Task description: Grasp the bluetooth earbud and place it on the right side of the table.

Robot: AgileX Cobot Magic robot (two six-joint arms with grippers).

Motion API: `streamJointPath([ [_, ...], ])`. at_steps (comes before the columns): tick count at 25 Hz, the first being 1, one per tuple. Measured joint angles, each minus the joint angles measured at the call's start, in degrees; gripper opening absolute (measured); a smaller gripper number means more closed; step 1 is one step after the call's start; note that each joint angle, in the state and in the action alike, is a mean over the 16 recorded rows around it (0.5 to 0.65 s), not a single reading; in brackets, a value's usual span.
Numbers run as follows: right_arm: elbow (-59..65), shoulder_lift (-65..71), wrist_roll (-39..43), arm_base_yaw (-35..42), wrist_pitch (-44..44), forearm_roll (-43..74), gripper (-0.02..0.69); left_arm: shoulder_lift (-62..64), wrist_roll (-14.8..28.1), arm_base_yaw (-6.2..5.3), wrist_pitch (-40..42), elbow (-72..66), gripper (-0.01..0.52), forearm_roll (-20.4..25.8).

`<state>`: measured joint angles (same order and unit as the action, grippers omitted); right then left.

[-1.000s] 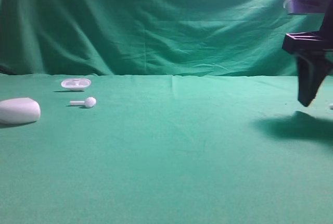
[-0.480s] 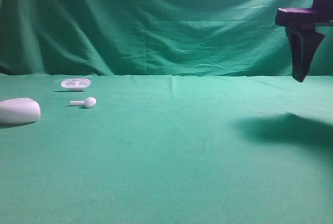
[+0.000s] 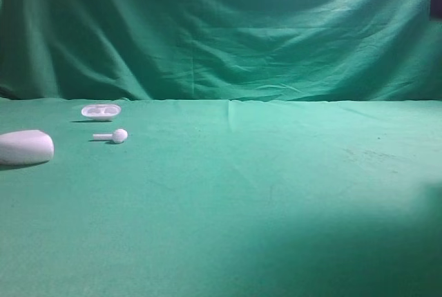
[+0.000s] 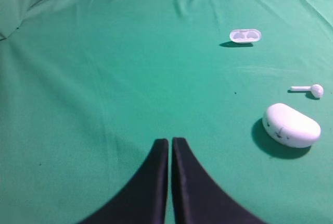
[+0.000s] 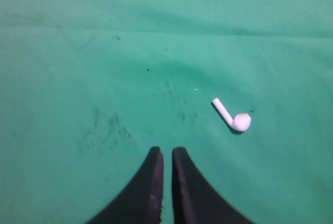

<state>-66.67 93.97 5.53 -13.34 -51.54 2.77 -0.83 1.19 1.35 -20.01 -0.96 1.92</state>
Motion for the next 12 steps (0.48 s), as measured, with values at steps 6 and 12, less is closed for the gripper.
streamJointPath([
  [6, -1.0, -10.0, -0.1, 0.0, -6.5, -2.1, 0.043, 0.0, 0.0, 0.00, 0.0, 0.0, 0.000, 0.0],
  [12, 1.6, -24.2, -0.3, 0.0, -9.4, -3.1, 0.000, 0.0, 0.0, 0.00, 0.0, 0.0, 0.000, 0.0],
])
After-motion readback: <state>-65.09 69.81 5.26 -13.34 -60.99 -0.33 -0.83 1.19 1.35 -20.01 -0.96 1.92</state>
